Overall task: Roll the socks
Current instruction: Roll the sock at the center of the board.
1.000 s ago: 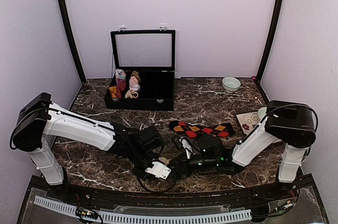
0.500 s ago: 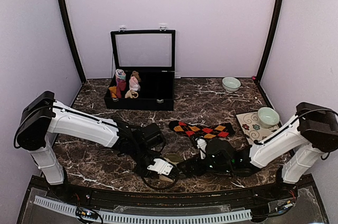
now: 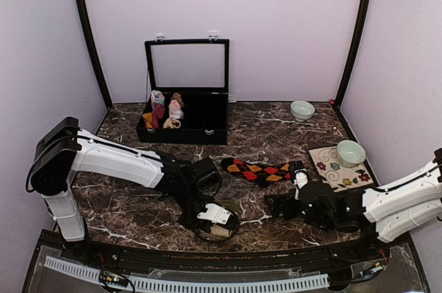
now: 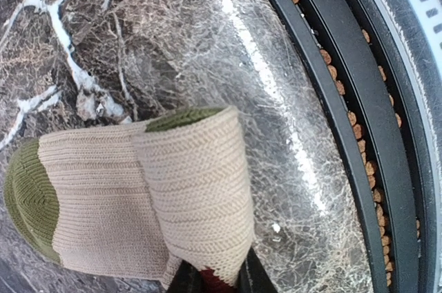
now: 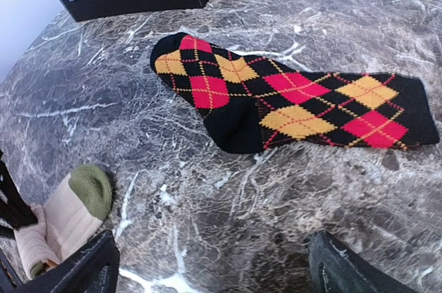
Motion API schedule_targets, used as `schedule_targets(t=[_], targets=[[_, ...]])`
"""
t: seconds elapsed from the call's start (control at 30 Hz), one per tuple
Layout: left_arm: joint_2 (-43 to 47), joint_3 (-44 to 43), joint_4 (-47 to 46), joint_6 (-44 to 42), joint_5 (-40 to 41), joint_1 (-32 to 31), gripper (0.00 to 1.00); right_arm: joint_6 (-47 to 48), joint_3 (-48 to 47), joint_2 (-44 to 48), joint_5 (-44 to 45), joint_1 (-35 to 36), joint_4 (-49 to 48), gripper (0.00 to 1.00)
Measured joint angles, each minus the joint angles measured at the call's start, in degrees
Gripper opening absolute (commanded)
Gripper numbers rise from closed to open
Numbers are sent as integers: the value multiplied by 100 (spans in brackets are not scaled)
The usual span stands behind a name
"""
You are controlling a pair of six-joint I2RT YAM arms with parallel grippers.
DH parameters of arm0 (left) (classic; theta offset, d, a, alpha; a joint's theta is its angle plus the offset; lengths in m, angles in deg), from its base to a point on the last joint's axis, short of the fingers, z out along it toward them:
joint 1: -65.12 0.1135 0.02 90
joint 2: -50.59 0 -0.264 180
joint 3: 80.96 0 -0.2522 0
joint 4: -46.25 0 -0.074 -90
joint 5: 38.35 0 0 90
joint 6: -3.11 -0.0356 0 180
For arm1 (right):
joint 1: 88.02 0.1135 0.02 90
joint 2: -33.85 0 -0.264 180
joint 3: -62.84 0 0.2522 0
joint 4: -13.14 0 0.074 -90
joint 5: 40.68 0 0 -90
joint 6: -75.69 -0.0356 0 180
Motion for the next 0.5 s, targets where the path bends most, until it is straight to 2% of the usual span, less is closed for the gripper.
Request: schedule_targets(t=[0.1,0.2,0.5], targets=[[-216,-264,247,96,-221,96,1,332,321,262,-133,20,-374,83],[-476,-597,590,160,-503,197,1,984,490,280,-289,446,-636,81],[-1351,-1554,1655,173,-1733,595,2,2577,-330,-835,-308,2041,-358,74]])
